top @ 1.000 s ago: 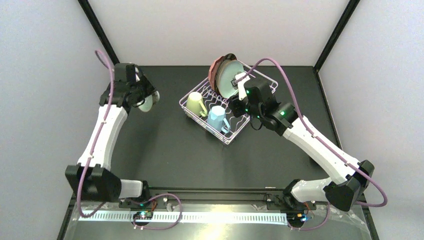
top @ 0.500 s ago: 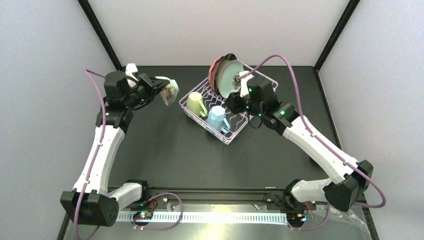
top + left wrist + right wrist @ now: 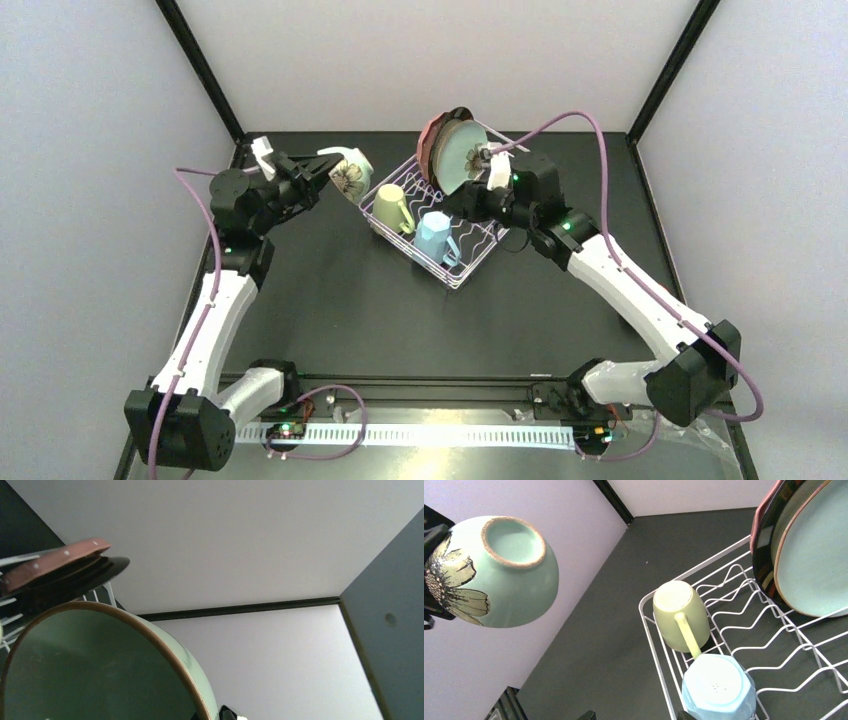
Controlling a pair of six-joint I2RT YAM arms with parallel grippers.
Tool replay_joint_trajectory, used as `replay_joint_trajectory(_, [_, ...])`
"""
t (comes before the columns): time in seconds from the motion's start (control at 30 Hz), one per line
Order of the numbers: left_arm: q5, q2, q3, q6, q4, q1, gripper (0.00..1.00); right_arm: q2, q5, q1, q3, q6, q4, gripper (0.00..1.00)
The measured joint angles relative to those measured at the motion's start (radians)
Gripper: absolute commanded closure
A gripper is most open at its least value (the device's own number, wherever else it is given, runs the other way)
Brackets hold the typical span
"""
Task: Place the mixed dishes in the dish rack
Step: Pass from the left arm to the right
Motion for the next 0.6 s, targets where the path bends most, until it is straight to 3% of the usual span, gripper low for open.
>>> replay_joint_trajectory(0.17, [-0.016,0.0,-0.053,-0.097,0.098,-0.036,0.99,0.002,-0.076,-0.021,-0.018,0.025,0.047,0.07])
replay_joint_trajectory(0.33, [-0.077,0.009,-0.051,-0.165,0.096,-0.088,0.99,0.006,-0.114,-0.021,-0.003,-0.023,0.046,0.09])
replay_joint_trajectory(0.6, [-0.215,0.129,0.08,-0.214,-0.071,-0.169,0.99,0.026,-0.029,-0.018,0.122,-0.183,-0.059,0.12])
